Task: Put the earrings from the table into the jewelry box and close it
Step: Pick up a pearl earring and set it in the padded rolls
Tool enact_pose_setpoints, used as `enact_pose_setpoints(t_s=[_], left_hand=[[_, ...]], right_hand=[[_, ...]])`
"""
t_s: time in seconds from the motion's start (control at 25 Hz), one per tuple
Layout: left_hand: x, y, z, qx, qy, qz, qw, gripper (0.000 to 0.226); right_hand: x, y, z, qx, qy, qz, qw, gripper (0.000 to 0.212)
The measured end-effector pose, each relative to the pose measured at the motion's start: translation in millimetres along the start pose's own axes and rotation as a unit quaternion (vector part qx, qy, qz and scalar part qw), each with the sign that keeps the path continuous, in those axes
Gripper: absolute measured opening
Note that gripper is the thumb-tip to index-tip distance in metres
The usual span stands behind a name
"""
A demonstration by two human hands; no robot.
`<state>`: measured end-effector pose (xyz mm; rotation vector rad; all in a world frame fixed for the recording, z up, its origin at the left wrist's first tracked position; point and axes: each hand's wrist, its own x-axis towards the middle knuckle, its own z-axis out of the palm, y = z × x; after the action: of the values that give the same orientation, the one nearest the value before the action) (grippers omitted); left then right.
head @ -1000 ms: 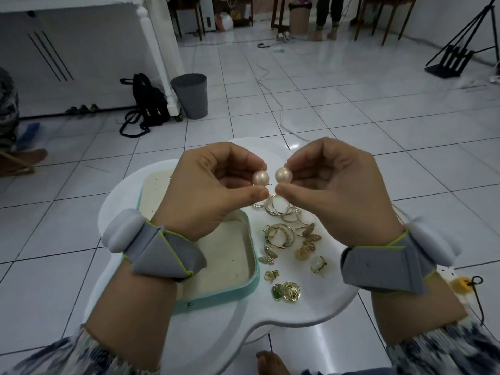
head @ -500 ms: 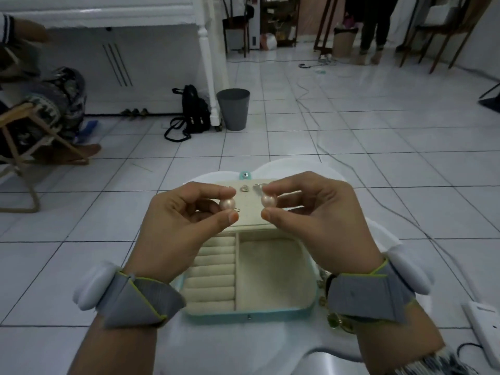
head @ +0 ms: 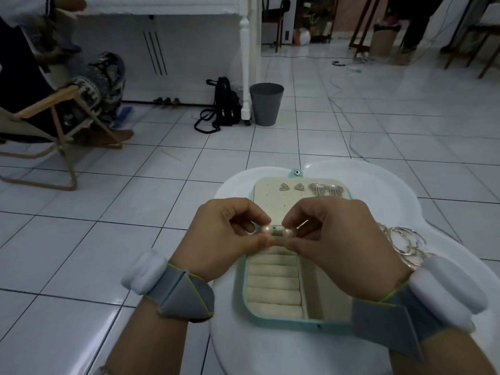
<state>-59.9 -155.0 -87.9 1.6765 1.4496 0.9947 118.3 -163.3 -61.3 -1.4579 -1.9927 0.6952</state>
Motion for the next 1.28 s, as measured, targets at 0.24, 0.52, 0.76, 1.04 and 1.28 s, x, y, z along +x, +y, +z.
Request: enact_pose_setpoints(t_s=[0.24,0.52,0.76,1.04,1.28], left_hand=[[0,-1,0,0.055,-0.018,0.022,0.998,0.023],[-1,-3,-4,0.082,-0.028,0.067,0.994,0.011],[0,-3,-5,0.1,-0.037,0.077,0.991,0.01],[0,-3,-4,0.104,-0.049,0.086,0.99,0.013],[0,0,-3,0.108,-0.052,0.07,0.99,0.007]], right_hand=[[3,1,6,-0.036,-0.008,0.003,0.999,0.012],[4,3,10,-0.062,-0.016,-0.015,0.998,0.013],[3,1,7,-0.09,-0.017,-0.006,0.996,0.009],[6,-2,8,-0.118,-0.044,0.009,0.992,0.01],[7,-1,9,-0.129,-0.052,0.003,0.99,0.01]])
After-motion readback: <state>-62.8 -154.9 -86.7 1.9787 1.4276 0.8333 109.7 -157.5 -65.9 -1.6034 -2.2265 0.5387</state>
